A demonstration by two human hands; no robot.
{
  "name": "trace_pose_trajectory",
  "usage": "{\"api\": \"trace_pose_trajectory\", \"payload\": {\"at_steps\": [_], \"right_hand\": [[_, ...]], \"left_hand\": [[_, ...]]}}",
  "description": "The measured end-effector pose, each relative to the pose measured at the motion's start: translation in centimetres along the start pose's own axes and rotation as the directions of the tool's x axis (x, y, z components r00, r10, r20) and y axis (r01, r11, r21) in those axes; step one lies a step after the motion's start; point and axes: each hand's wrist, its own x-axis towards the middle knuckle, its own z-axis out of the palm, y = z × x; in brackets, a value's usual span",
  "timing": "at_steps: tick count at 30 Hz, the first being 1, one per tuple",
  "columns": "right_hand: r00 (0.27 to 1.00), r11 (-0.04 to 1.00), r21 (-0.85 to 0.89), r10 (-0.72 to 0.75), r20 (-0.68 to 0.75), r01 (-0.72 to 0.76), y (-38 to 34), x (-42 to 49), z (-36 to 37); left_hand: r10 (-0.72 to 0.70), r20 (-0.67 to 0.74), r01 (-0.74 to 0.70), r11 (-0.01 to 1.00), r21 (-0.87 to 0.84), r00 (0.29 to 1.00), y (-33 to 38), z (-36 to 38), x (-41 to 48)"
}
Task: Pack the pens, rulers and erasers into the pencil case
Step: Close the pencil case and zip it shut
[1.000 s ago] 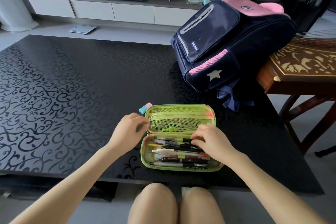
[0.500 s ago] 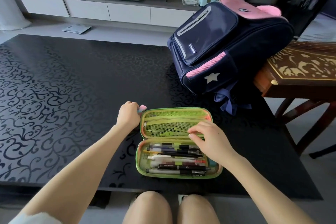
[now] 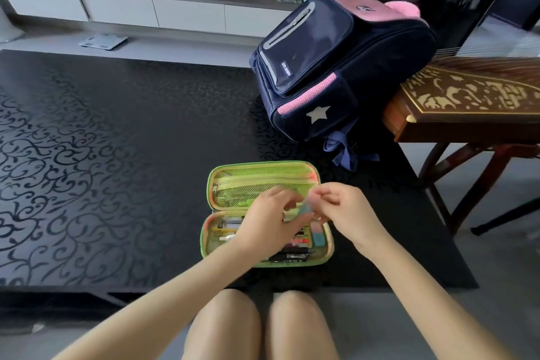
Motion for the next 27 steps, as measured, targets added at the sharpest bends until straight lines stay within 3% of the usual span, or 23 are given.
{"api": "trace_pose_trajectory", "payload": {"at_steps": [4, 7, 13, 18, 21, 23, 25, 27], "right_hand": [[0.992, 0.988, -0.094, 0.124, 0.033, -0.120, 1.9, 0.1, -2.0], [0.982, 0.967, -0.218, 0.155, 0.109, -0.128, 3.2, 0.2, -1.4], [0.998, 0.844, -0.536, 0.039, 0.048, -0.008, 4.3, 0.7, -0.1], [1.000, 0.849, -0.528, -0.002, -0.030, -0.014, 4.0, 2.0, -0.6], [0.993, 0.870, -0.486, 0.030, -0.116, -0.083, 3.8, 4.9, -0.7], [0.982, 0.916, -0.355, 0.159, -0.106, -0.187, 3.7, 6.8, -0.1], [0.958, 0.943, -0.178, 0.267, -0.103, -0.281, 4.0, 8.2, 0.6], [0.954, 0.950, -0.119, 0.273, -0.124, -0.288, 4.0, 9.2, 1.0]], "left_hand": [[0.051, 0.215, -0.126, 0.926, 0.355, 0.975, -2.3, 1.3, -2.0], [-0.046, 0.325, -0.123, 0.868, 0.480, 0.944, -3.8, 1.8, -2.9], [-0.102, 0.330, -0.088, 0.854, 0.513, 0.939, -4.8, 1.9, -3.1], [-0.086, 0.297, -0.056, 0.898, 0.437, 0.951, -4.6, 1.1, -3.0], [-0.082, 0.022, 0.066, 0.912, 0.406, 0.996, -6.3, -0.7, -1.7], [-0.214, -0.170, 0.266, 0.880, 0.393, 0.962, -8.0, -2.0, -0.3], [-0.454, -0.171, 0.485, 0.822, 0.300, 0.874, -9.8, -3.3, 1.2], [-0.621, -0.031, 0.616, 0.768, 0.175, 0.783, -11.7, -4.7, 2.6]]}}
